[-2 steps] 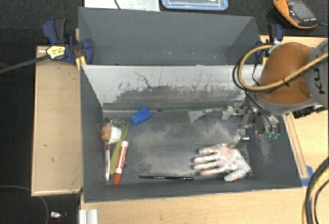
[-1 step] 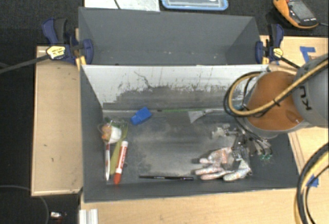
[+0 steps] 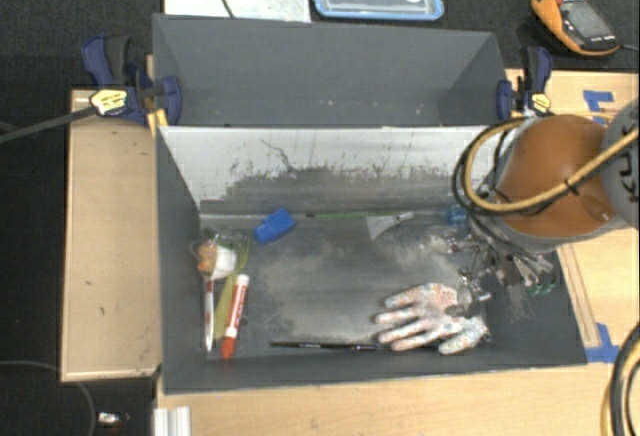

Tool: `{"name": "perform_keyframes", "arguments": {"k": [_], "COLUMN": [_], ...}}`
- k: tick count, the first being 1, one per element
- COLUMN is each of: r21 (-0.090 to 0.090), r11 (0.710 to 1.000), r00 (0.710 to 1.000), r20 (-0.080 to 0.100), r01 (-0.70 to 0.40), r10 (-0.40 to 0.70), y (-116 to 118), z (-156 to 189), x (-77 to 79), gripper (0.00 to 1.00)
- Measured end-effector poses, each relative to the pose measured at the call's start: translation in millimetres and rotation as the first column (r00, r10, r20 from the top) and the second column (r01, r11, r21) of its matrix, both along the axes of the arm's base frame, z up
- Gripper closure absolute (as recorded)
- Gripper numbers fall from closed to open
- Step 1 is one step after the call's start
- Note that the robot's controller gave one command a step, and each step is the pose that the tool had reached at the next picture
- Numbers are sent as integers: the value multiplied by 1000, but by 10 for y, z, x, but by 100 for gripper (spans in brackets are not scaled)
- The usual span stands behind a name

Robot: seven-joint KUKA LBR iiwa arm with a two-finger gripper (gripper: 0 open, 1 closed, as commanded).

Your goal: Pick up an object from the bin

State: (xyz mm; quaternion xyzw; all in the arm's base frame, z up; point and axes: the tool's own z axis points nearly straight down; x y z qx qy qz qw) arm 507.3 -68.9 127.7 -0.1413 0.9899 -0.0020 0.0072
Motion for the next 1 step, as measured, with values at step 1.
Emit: {"name": "perform_keyframes", "arguments": {"k": [1], "r21": [3], "r11": [995], "r00": [994], "r20": [-18], "r01": [104], "r10": [-103], "y": [-20], "z": [-536], "x": [-2], "gripper": [0]}}
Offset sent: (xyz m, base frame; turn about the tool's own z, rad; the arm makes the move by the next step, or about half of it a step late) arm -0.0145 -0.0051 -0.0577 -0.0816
